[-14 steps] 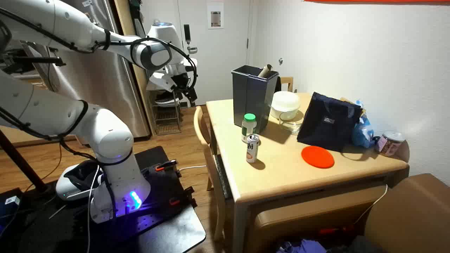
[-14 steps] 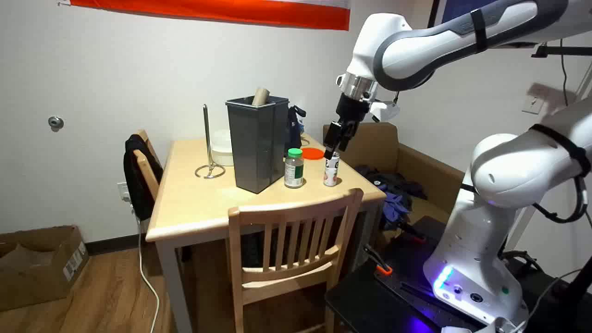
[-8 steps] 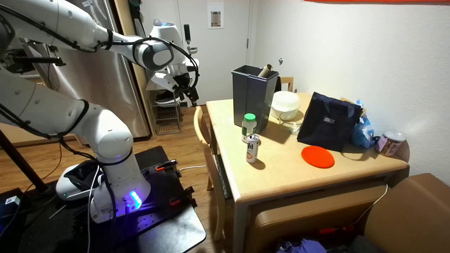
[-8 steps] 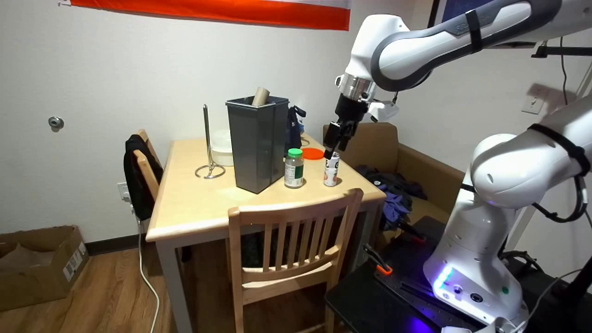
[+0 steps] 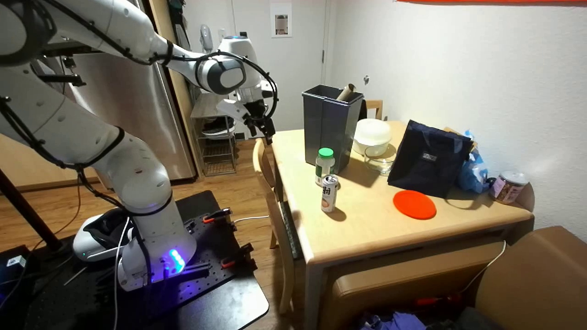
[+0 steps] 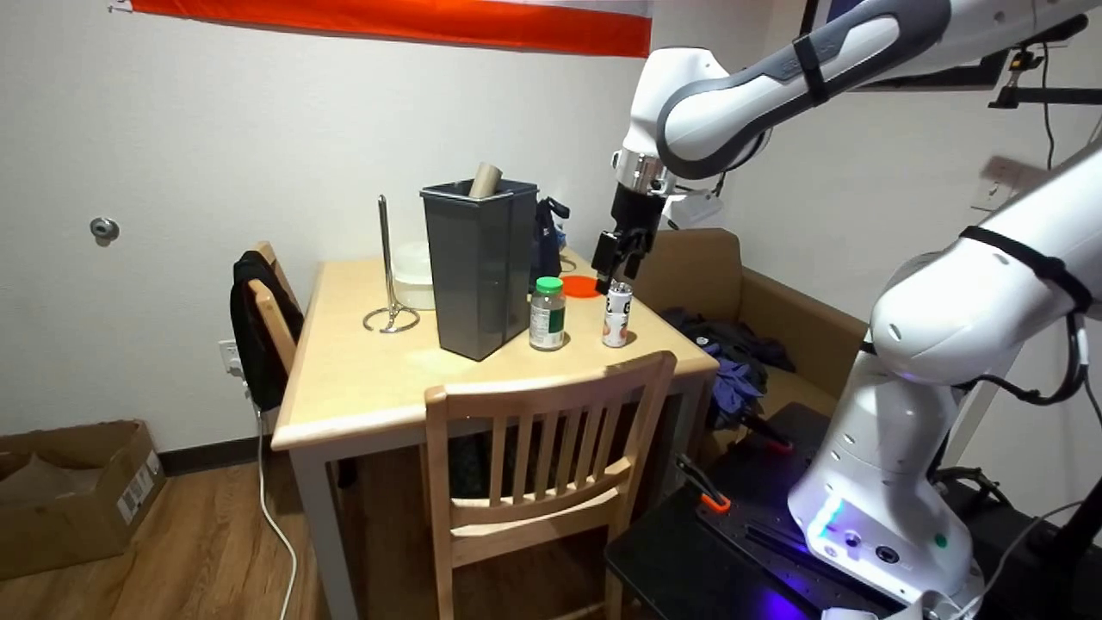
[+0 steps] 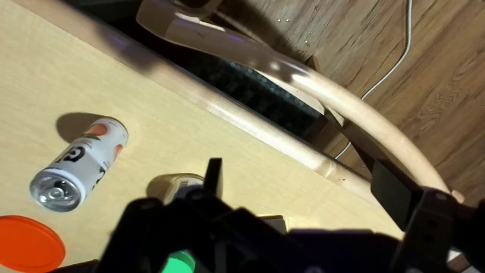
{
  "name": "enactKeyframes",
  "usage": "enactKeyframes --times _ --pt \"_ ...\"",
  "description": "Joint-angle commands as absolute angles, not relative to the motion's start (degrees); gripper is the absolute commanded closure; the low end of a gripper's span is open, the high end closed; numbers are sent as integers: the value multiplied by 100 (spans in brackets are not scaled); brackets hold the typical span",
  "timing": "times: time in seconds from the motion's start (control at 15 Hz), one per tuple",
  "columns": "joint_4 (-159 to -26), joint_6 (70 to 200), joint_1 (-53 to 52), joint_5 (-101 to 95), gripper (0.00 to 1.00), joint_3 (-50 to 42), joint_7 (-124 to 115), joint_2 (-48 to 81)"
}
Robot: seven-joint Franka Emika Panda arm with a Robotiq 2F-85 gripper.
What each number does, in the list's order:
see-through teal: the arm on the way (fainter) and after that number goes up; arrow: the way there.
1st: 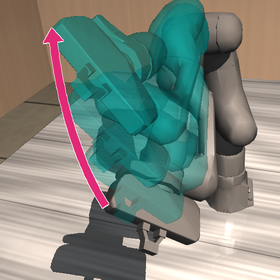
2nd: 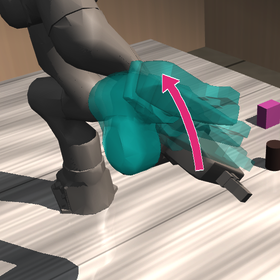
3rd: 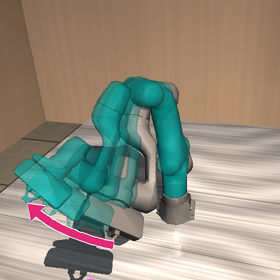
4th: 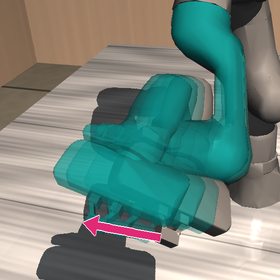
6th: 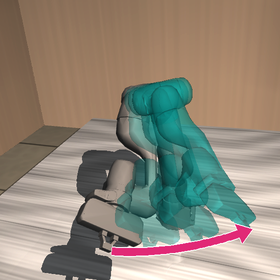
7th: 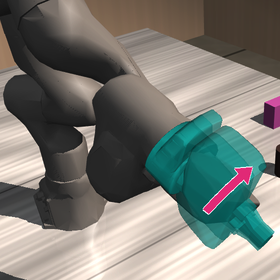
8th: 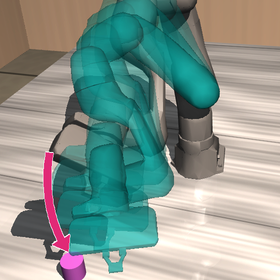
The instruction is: Put the empty plastic bottle and can into the trash bin
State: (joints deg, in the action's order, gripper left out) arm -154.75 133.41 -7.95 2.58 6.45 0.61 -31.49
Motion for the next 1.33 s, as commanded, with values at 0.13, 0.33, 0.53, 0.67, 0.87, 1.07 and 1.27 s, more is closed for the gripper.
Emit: enactKeyframes --times 0.13,0.33,0.53,0.67,0.87,1.07,1.27 --pt "-14578 13580 -428 34 0 386 123 -2080" --pt "-14391 13554 -553 313 0 207 354 -2047" --pt "-14459 13533 -524 231 0 262 301 -2075" --pt "-14459 13533 -576 252 0 272 311 -2102" --pt "-14290 13648 -414 238 0 258 -51 -1760" --pt "-13995 13735 -345 374 0 181 -204 -1336" --pt "-13546 13908 -368 519 0 140 -77 -762"
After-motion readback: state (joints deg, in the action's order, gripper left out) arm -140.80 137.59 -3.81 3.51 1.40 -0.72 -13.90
